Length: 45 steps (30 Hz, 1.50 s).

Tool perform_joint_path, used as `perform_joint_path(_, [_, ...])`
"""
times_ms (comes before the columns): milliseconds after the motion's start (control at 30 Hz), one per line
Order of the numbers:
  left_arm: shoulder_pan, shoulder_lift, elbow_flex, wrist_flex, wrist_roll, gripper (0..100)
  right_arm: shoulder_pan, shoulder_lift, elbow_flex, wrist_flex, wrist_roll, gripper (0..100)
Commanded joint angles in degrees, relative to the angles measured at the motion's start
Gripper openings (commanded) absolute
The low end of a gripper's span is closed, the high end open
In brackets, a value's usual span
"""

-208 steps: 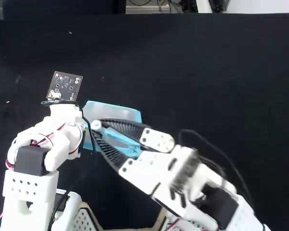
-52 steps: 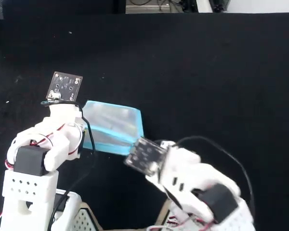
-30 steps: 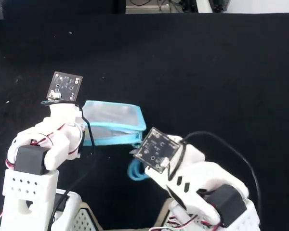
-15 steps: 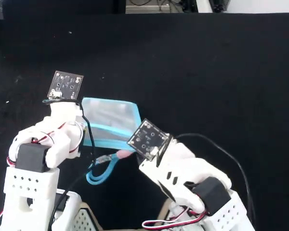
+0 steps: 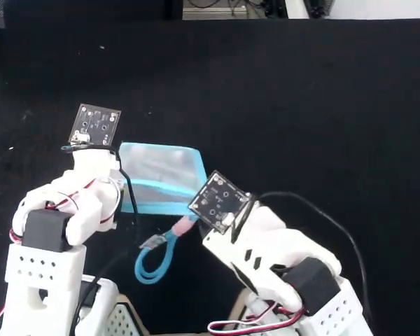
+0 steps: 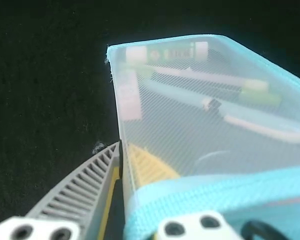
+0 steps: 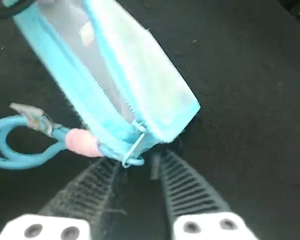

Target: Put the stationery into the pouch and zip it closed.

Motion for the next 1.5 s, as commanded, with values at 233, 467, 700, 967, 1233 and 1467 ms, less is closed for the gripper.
perform_joint_path(233, [-0.22, 0.09, -0.66, -0.26, -0.26, 4, -1.32, -7.43, -10.68, 2.29, 3.78, 1.1])
perform_joint_path(467, [-0.22, 0.09, -0.66, -0.26, -0.26, 4, -1.32, -7.43, -9.63, -3.52, 3.69, 1.1])
perform_joint_path(700, [-0.22, 0.09, -0.66, -0.26, -0.26, 4, -1.32, -7.34, -9.19, -10.11, 0.44, 1.1])
perform_joint_path(967, [-0.13, 0.09, -0.66, -0.26, -0.26, 4, -1.32, -5.76, -9.19, -17.32, -1.05, 1.1])
perform_joint_path(1233, [-0.13, 0.09, -0.66, -0.18, -0.26, 4, -1.32, 8.22, -11.03, -22.42, -1.05, 1.1])
perform_joint_path(1467, [-0.22, 0.09, -0.66, -0.18, -0.26, 4, 1.85, 7.25, -25.89, 3.25, -1.49, 6.8])
